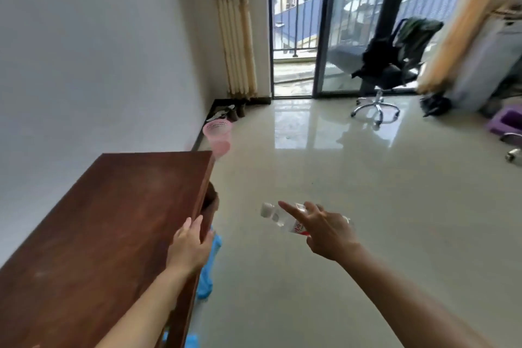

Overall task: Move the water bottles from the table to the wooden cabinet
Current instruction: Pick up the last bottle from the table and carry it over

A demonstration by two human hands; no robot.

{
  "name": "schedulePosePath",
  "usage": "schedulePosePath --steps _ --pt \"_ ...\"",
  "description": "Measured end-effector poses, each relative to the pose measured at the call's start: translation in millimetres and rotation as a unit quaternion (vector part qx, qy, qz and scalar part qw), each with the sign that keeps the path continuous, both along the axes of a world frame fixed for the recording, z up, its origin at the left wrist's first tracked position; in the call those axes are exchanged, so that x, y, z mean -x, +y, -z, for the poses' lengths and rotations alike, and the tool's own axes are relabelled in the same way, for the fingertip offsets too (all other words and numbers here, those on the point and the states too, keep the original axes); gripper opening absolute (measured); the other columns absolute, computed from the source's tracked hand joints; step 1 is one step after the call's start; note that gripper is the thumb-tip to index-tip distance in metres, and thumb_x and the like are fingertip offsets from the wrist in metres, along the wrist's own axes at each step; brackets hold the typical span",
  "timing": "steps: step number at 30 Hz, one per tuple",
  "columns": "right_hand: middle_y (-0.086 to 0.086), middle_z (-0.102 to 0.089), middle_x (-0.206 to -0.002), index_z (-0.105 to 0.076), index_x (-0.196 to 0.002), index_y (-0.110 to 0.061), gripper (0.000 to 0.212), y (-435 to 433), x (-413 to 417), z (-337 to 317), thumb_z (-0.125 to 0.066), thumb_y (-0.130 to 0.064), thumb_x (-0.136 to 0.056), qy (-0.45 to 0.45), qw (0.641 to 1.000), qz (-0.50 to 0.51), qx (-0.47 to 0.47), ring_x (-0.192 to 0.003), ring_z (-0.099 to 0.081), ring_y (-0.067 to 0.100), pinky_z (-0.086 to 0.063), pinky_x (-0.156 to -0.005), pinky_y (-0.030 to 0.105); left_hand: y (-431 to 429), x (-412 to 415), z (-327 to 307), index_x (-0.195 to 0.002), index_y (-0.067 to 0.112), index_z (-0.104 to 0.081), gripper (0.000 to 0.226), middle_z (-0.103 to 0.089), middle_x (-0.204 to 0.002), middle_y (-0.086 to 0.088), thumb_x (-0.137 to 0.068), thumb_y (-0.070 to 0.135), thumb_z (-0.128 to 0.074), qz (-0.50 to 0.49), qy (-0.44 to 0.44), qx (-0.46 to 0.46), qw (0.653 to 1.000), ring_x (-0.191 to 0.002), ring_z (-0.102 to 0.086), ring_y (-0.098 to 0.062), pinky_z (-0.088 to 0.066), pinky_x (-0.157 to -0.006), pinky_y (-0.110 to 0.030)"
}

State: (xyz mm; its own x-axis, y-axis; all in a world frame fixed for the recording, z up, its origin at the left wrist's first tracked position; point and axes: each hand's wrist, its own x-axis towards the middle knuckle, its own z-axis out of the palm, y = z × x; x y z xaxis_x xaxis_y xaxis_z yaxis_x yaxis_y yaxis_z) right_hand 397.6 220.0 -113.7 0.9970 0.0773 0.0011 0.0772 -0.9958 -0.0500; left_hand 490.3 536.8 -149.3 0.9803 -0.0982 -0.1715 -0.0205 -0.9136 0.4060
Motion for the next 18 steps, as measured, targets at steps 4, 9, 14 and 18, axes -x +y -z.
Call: schedulePosePath --steps 4,9,14,18 --pt "0.003 -0.051 -0.132 0.020 -0.148 -0.059 0.103 -127.6 94.9 5.3 -0.050 -0.011 -0.090 -0.035 0.994 0.101 0.025 -0.111 -0.058 0.029 -0.048 -0.079 0.035 -155.3 23.7 -17.3 -0.152 0.018 -0.038 0.062 -0.032 -0.161 -0.013 -0.099 0.049 -0.049 0.144 -0.033 -0.001 0.989 -0.148 -0.027 -0.031 -0.027 -0.118 -0.046" --pt "0.006 -0.055 -0.125 0.015 -0.148 -0.059 0.092 -252.8 228.1 4.4 -0.051 -0.022 -0.095 -0.063 0.961 0.270 0.002 -0.105 -0.059 0.031 -0.051 -0.081 0.039 -343.7 87.1 -40.5 -0.156 0.024 -0.030 0.065 -0.022 -0.165 -0.007 -0.100 0.053 -0.045 0.318 -0.049 -0.013 0.947 -0.150 -0.023 -0.028 -0.030 -0.116 -0.048" --pt "0.008 -0.059 -0.117 0.016 -0.147 -0.058 0.115 -343.5 369.5 25.6 -0.067 -0.014 -0.080 -0.079 0.891 0.447 -0.020 -0.098 -0.063 0.033 -0.052 -0.072 0.040 -525.3 166.3 -39.6 -0.157 0.026 -0.027 0.067 -0.020 -0.166 -0.007 -0.100 0.056 -0.043 0.490 -0.079 -0.022 0.868 -0.150 -0.024 -0.029 -0.029 -0.116 -0.047" --pt "0.006 -0.049 -0.135 0.025 -0.143 -0.057 0.112 -397.2 485.4 31.8 -0.061 -0.015 -0.086 -0.081 0.825 0.558 -0.023 -0.117 -0.056 0.031 -0.051 -0.085 0.039 -662.6 248.3 -24.9 -0.159 0.027 -0.023 0.068 -0.015 -0.167 -0.007 -0.100 0.057 -0.039 0.604 -0.083 -0.020 0.793 -0.152 -0.018 -0.029 -0.023 -0.120 -0.047"
